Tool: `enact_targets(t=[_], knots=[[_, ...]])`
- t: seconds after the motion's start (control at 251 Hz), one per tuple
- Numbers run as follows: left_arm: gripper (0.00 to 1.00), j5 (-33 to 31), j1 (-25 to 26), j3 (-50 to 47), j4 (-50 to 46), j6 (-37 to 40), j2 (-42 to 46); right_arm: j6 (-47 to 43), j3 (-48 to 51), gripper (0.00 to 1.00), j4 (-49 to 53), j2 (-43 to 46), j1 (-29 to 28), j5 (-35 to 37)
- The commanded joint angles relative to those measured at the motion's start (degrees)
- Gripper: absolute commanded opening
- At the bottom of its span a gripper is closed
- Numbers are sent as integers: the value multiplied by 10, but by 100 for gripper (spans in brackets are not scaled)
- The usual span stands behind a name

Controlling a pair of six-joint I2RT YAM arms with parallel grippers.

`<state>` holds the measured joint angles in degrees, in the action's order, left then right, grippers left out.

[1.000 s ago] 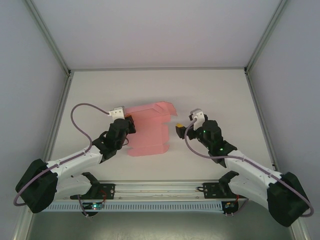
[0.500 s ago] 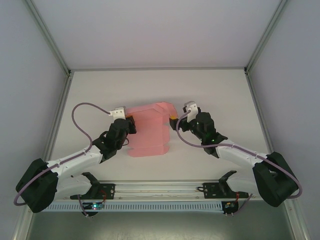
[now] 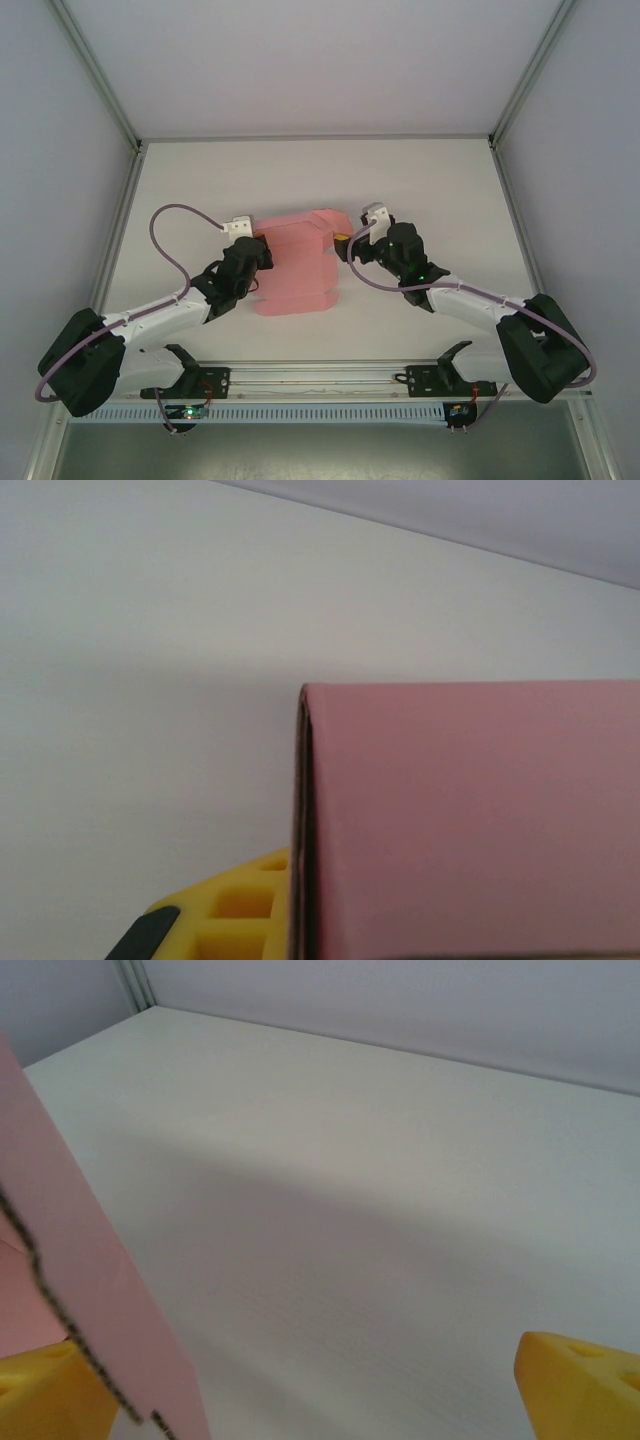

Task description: Assemble paper box

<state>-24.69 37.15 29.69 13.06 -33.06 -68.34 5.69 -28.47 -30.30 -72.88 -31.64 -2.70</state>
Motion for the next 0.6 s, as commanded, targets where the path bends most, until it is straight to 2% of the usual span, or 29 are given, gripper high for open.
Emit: enact_targets(t=[0.0, 0.208, 0.599], knots=[[0, -10, 4, 14, 5, 0, -3, 3, -9, 98, -21, 12, -2, -8], [0, 22, 5, 12, 23, 3, -5, 9, -27, 98, -31, -15, -6, -28], [0, 14, 5, 5, 38, -15, -1, 28, -56, 98, -55, -80, -23, -57]])
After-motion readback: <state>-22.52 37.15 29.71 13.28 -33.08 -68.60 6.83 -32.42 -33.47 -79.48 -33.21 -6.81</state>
